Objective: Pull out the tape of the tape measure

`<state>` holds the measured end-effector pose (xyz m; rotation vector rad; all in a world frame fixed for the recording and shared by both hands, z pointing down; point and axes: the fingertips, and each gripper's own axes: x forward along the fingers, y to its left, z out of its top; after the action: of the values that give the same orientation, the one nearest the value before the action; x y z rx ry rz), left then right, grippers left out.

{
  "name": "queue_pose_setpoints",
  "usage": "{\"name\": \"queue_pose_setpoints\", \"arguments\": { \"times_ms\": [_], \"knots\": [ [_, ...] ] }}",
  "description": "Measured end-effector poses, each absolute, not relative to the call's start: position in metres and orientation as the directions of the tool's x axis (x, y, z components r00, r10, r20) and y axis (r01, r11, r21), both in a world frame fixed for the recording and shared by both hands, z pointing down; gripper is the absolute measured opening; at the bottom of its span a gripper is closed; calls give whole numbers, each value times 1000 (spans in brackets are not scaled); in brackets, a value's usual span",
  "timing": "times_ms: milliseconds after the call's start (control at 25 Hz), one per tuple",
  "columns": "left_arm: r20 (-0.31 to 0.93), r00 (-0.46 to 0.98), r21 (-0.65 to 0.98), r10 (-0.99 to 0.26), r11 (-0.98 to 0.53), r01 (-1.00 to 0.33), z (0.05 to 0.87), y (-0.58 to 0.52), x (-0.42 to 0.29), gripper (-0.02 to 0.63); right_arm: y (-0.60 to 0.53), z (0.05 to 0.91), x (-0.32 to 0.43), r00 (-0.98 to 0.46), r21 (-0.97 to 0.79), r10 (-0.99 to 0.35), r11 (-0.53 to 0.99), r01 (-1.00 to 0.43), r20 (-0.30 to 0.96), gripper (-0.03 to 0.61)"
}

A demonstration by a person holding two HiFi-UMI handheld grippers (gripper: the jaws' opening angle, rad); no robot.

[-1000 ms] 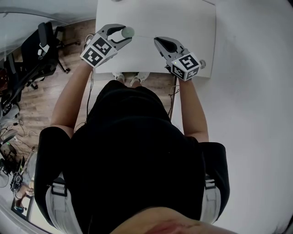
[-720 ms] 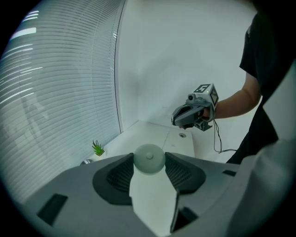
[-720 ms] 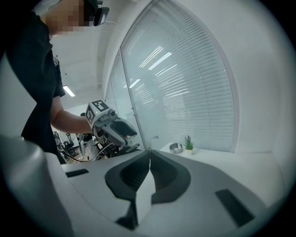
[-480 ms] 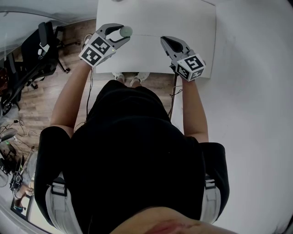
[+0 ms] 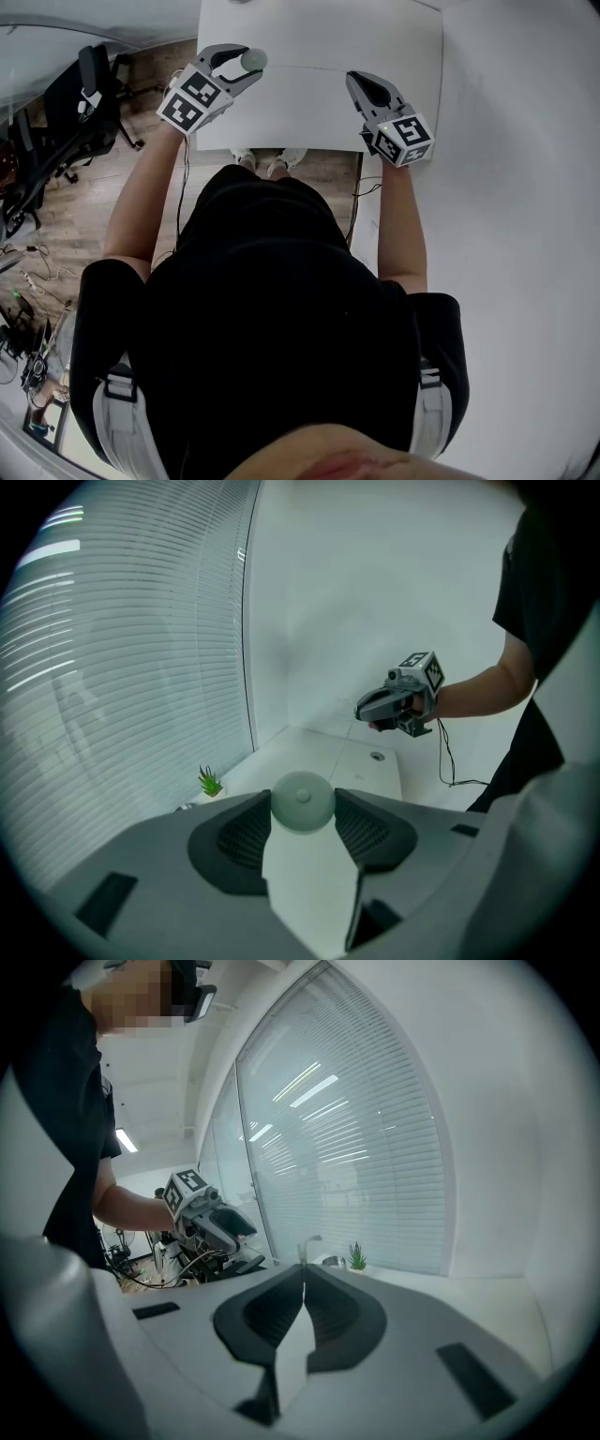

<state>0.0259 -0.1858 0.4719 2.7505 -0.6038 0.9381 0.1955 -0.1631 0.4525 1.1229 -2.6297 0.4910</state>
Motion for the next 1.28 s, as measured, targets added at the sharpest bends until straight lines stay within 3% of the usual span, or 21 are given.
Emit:
{"name": "queue_pose_setpoints", "arguments": {
  "times_ms": [1280],
  "knots": [
    [624,699,16,-349,-889,-458,473,-204,18,224,-178,450,285,-527,-173,-770,500,-849,359,8]
  ]
}}
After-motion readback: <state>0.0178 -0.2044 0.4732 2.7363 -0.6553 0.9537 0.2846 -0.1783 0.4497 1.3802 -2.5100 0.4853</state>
